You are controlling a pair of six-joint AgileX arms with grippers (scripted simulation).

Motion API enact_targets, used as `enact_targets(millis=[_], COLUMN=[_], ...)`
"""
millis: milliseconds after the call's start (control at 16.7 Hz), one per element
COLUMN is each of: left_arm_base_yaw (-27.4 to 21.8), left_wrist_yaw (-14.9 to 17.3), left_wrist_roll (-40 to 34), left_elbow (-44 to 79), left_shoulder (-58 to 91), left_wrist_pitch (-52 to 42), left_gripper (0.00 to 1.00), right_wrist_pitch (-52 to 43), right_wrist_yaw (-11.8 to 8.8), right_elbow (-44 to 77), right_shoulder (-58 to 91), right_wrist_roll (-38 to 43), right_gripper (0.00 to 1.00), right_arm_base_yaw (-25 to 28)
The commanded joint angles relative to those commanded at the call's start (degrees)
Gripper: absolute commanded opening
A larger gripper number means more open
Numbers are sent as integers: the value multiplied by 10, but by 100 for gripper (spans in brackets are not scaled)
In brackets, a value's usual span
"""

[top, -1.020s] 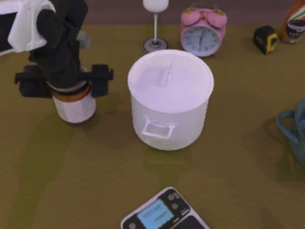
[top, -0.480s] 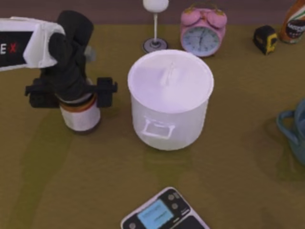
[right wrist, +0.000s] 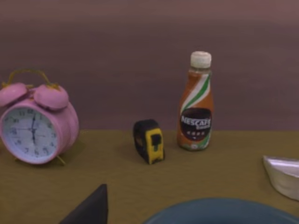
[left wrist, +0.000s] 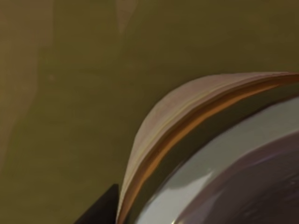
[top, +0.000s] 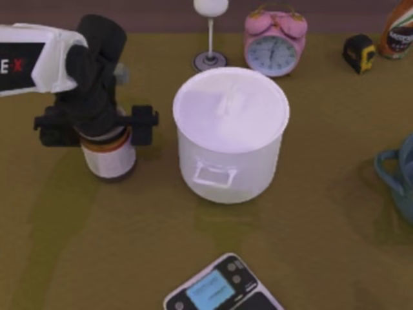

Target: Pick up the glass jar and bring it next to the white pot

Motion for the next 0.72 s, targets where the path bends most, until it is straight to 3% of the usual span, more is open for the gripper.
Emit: enact_targets(millis=[420, 720], left_arm_base_yaw=[0, 0], left_wrist_yaw=[0, 0], left_wrist_roll=[0, 0], left_elbow=[0, 0], left_shoulder=[0, 0], left_wrist_pitch=[0, 0], left_gripper=[98, 100], right_wrist_pitch=[0, 0], right_wrist_yaw=[0, 0], right_elbow=[0, 0], right_shoulder=[0, 0], right_wrist_roll=[0, 0], right_gripper=[100, 100], right_arm_base_yaw=[0, 0])
